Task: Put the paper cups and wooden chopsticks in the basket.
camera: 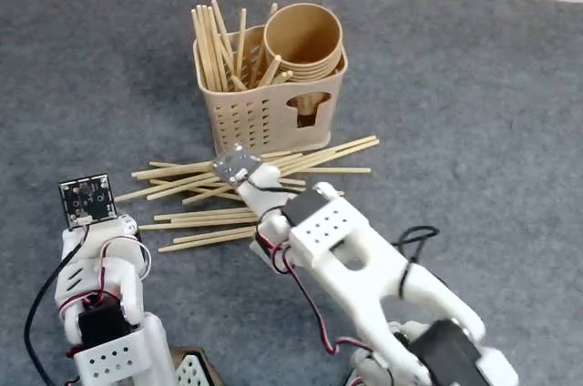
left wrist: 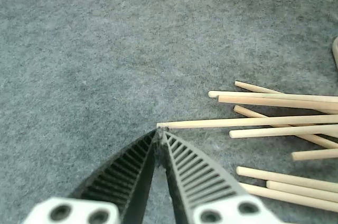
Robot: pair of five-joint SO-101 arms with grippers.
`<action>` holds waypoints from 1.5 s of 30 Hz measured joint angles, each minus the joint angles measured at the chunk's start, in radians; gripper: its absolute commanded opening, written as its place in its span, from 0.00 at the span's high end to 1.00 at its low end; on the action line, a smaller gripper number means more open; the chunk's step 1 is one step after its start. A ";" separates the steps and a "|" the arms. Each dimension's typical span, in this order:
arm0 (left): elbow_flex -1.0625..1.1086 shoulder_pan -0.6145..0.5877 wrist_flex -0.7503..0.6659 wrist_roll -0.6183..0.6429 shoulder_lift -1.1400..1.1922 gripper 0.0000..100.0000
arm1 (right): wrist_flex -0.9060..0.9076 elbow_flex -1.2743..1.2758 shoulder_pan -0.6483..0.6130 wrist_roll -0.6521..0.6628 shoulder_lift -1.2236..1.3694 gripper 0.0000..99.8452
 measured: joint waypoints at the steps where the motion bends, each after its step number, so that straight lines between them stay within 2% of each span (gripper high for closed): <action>1: 0.000 0.000 0.000 0.000 0.000 0.99 | -0.012 -0.009 0.000 0.003 0.028 0.81; 9: 0.000 0.000 0.000 0.000 0.000 0.99 | -0.106 -0.081 0.002 0.011 0.229 0.82; 15: 0.000 0.000 0.000 0.000 0.000 0.99 | -0.126 -0.106 0.005 0.011 0.270 0.98; 20: 0.000 0.000 0.000 0.000 0.000 0.99 | -0.127 -0.103 -0.003 0.011 0.285 1.00; 29: 0.000 0.000 0.000 0.000 0.000 0.99 | -0.044 -0.025 0.000 0.011 0.164 1.00; 45: 0.000 0.000 0.000 0.000 0.000 0.99 | -0.041 0.201 -0.002 0.011 -0.183 0.99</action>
